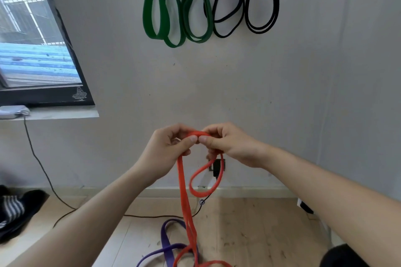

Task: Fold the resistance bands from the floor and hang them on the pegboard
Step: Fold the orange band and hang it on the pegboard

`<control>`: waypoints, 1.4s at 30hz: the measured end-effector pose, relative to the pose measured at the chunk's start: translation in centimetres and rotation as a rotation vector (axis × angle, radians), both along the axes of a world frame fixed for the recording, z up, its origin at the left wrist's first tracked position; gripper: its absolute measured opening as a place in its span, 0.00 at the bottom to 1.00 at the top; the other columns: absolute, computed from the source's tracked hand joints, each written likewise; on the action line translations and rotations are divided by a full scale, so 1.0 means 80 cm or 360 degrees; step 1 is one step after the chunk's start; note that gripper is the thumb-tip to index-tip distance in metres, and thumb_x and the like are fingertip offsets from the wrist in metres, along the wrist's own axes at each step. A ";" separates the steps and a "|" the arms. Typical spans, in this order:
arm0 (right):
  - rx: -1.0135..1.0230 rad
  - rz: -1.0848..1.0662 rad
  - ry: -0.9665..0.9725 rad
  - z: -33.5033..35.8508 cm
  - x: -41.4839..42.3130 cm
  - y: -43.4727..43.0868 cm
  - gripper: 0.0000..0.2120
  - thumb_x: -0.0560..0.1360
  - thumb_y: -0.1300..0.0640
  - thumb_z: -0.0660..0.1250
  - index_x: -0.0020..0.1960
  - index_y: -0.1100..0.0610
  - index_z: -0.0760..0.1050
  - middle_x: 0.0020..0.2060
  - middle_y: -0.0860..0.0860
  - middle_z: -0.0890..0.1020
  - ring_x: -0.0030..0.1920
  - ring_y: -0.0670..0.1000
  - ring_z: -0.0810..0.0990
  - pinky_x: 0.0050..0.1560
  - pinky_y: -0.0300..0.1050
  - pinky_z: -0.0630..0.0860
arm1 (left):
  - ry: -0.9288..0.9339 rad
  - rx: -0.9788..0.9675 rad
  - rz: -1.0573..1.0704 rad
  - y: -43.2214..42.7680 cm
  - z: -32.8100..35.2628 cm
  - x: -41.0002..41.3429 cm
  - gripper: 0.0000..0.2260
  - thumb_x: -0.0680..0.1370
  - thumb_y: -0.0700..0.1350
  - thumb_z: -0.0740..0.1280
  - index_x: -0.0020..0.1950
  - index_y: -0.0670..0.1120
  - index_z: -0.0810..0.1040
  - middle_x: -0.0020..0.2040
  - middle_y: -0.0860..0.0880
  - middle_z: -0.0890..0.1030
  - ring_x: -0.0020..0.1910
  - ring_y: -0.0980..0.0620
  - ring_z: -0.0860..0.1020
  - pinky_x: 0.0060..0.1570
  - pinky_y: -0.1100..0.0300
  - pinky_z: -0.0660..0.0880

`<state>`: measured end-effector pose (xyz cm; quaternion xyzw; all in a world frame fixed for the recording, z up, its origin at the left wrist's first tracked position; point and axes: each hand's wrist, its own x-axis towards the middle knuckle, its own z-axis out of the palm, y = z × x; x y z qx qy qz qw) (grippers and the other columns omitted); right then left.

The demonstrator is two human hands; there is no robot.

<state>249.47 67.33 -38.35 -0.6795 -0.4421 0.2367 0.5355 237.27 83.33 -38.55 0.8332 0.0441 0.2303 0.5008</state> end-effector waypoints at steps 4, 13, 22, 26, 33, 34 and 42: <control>0.0043 -0.0122 -0.0199 0.008 0.005 0.001 0.08 0.80 0.57 0.67 0.52 0.60 0.82 0.34 0.51 0.76 0.35 0.47 0.75 0.40 0.43 0.77 | 0.0108 0.0061 -0.0062 0.004 -0.002 0.001 0.04 0.80 0.43 0.69 0.53 0.45 0.83 0.40 0.46 0.82 0.38 0.55 0.81 0.44 0.62 0.80; 0.0510 -0.0440 -0.0267 0.042 0.011 -0.013 0.06 0.81 0.56 0.65 0.47 0.53 0.81 0.29 0.41 0.72 0.31 0.42 0.69 0.35 0.39 0.69 | 0.0180 -0.0337 -0.0299 -0.014 0.001 -0.001 0.17 0.78 0.53 0.64 0.57 0.42 0.77 0.36 0.51 0.80 0.40 0.49 0.83 0.47 0.58 0.81; 0.0805 -0.0712 -0.0227 0.058 0.026 -0.034 0.07 0.82 0.57 0.64 0.48 0.56 0.80 0.28 0.43 0.70 0.32 0.47 0.67 0.35 0.39 0.67 | -0.0065 -0.0385 -0.0174 -0.022 0.009 -0.002 0.16 0.75 0.51 0.68 0.57 0.42 0.82 0.36 0.51 0.78 0.37 0.50 0.78 0.45 0.59 0.80; 0.0679 -0.0739 -0.0226 0.041 0.041 -0.037 0.08 0.82 0.57 0.64 0.48 0.57 0.80 0.28 0.44 0.70 0.30 0.44 0.67 0.33 0.36 0.67 | -0.0208 -0.0388 0.0025 -0.021 0.009 0.000 0.08 0.78 0.45 0.71 0.55 0.43 0.84 0.36 0.52 0.79 0.35 0.52 0.78 0.43 0.58 0.80; -0.0127 -0.0258 -0.0233 -0.001 0.060 -0.051 0.07 0.81 0.60 0.65 0.52 0.61 0.80 0.34 0.50 0.77 0.35 0.45 0.76 0.43 0.41 0.75 | -0.0360 -0.0301 0.0246 -0.014 0.014 -0.001 0.05 0.80 0.42 0.70 0.53 0.47 0.86 0.30 0.52 0.75 0.31 0.53 0.72 0.33 0.62 0.73; -0.0243 -0.0127 -0.0199 -0.005 0.057 -0.052 0.06 0.81 0.60 0.65 0.52 0.61 0.80 0.35 0.51 0.78 0.37 0.46 0.78 0.47 0.41 0.77 | -0.0344 -0.0307 0.0243 -0.013 0.014 -0.001 0.05 0.81 0.41 0.69 0.53 0.47 0.85 0.30 0.52 0.76 0.31 0.53 0.73 0.32 0.61 0.72; -0.0631 0.0451 -0.0107 -0.033 0.034 -0.036 0.08 0.80 0.60 0.66 0.57 0.64 0.78 0.53 0.60 0.84 0.58 0.58 0.83 0.67 0.63 0.72 | -0.0184 -0.0135 0.0030 -0.011 0.016 -0.008 0.06 0.82 0.40 0.67 0.51 0.42 0.83 0.31 0.53 0.77 0.29 0.55 0.73 0.31 0.64 0.72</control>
